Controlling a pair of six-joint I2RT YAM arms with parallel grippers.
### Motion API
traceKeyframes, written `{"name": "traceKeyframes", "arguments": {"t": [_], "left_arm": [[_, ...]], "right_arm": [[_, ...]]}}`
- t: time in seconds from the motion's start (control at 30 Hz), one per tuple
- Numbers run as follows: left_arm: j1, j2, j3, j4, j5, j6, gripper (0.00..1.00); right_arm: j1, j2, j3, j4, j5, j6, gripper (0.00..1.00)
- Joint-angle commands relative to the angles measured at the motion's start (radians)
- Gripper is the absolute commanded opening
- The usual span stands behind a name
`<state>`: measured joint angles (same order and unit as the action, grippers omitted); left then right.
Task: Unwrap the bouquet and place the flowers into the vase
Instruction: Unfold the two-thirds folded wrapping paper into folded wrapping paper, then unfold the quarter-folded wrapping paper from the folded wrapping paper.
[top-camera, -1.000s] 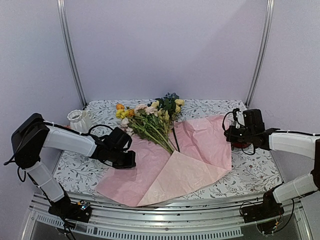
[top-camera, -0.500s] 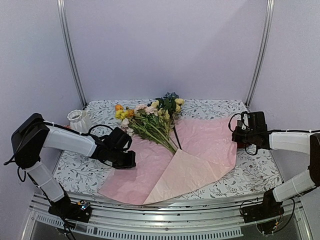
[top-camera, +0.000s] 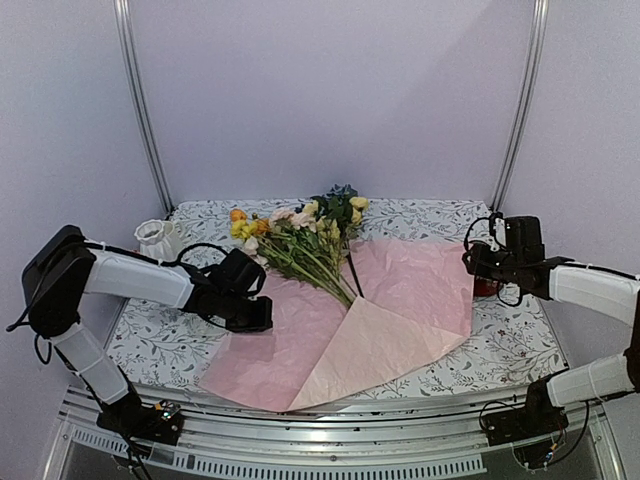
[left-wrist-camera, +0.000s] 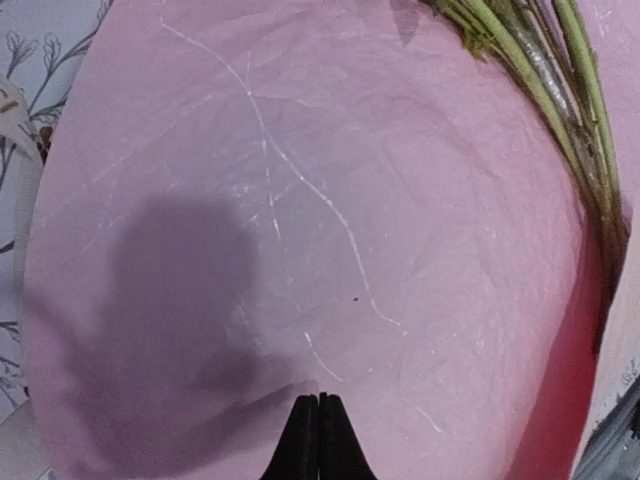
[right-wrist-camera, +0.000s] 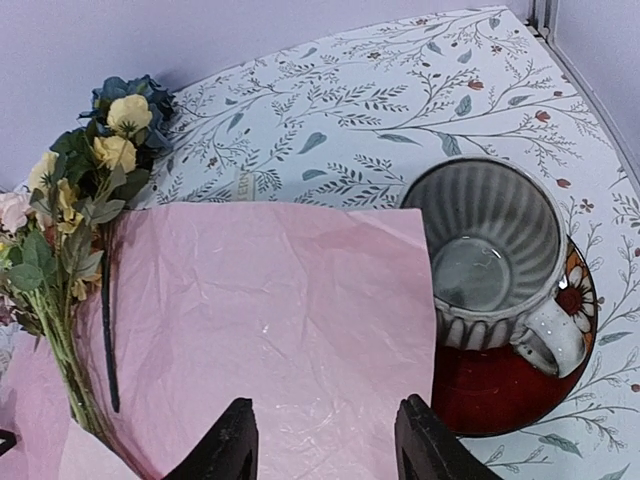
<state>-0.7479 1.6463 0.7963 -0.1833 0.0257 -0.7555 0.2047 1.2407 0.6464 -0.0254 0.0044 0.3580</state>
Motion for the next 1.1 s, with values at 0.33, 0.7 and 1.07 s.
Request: {"name": "traceKeyframes", "arguments": {"t": [0.33,0.7,1.07], "left_arm": [[-0.045,-0.066,0.141,-0.002,0.021,0.082,0.03],[-0.048,0.057,0.131,0.077,0.075,0.059,0.0],[-0.047,0.079,0.075,0.093,0.058,0.046,0.0]], "right_arm": [[0.123,0.007,0.135,-0.005,-0.43,-0.114,0.57],[0.218,0.378,0.204,0.178,-0.575,-0.045,0.04],[0.192,0.566,0.224,0.193,-0.447,-0.018,0.03]]}}
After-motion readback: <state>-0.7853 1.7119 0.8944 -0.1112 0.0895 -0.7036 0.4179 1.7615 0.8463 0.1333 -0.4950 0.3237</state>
